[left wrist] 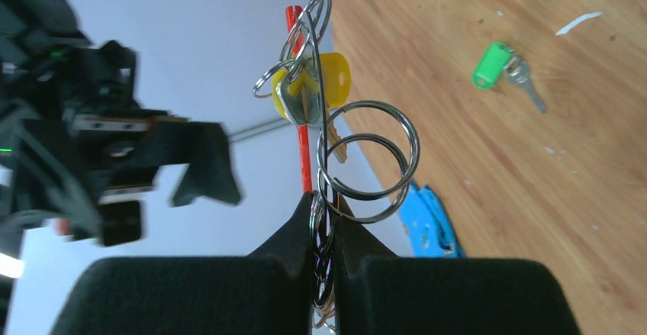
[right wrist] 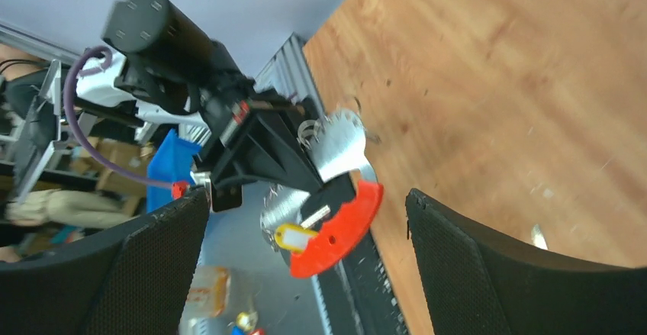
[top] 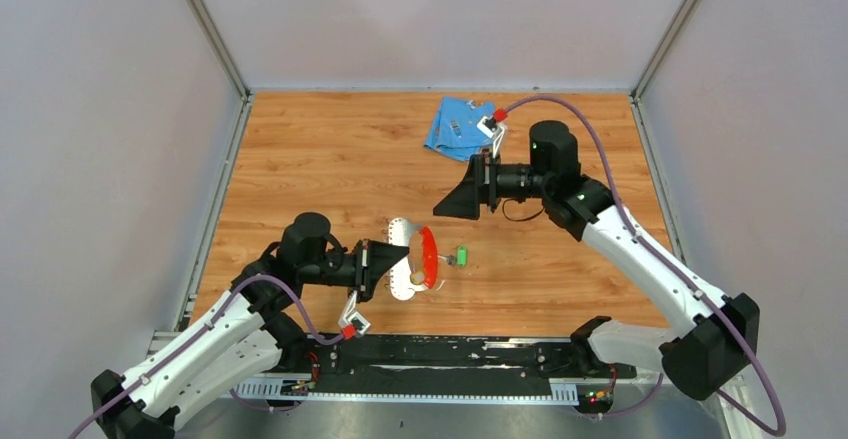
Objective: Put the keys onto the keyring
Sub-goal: Adjust the key on the keyring.
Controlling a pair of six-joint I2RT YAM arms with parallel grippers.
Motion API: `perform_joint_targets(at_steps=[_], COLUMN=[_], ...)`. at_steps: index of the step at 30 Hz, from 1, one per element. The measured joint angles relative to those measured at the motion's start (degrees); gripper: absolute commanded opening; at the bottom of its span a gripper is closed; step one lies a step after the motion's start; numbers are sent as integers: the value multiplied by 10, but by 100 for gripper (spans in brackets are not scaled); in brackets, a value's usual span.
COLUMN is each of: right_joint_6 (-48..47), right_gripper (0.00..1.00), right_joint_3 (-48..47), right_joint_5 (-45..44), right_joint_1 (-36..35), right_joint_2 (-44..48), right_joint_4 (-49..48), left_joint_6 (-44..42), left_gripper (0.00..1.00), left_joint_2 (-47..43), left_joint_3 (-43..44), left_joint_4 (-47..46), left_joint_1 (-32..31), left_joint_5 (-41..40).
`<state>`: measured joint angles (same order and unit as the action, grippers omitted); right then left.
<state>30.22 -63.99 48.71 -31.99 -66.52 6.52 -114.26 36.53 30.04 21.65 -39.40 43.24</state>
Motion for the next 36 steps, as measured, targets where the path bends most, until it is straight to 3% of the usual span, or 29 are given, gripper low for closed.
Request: perform_joint_targets(at_steps=[5, 13, 16, 22, 23, 24, 25, 26, 28, 31, 36], right_joint_6=[64, 149, 169, 213, 219, 226, 243, 249, 249, 202, -31], right_gripper=[99, 72, 58, 8, 2, 0, 1, 1, 0, 1, 0], right_joint_3=[70, 134, 134, 134, 134, 133, 132, 132, 130, 99, -26], right_joint_5=[49, 73, 82, 86, 87, 88, 89, 91, 93, 93, 60], right_joint_1=[0, -21, -33, -40, -41, -41, -41, -41, -44, -47, -47], right_joint_2=[-10, -11, -24, -63, -70, -76, -82, -85, -88, -87, -58], right_joint_4=[-28, -131, -163, -231, -241, -250, -263, -273, -289, -254, -63], left_joint_6=[-29, -38, -38, -38, -38, -38, -38, -38, -38, -38, -21], left_gripper=[0, 0, 0, 0, 6, 19, 36, 63, 96, 100, 100], left_joint_2=[8, 29, 32, 32, 32, 32, 32, 32, 32, 31, 7], left_joint_3=[0, -1, 0, 0, 0, 0, 0, 0, 1, 17, 90], left_joint_4=[-54, -114, -129, -158, -162, -164, -163, -164, -158, -108, 20], left_joint_1=[0, 0, 0, 0, 0, 0, 1, 2, 3, 3, 3], left_joint_5=[8, 3, -2, -8, -9, -11, -13, -15, -20, -35, -54])
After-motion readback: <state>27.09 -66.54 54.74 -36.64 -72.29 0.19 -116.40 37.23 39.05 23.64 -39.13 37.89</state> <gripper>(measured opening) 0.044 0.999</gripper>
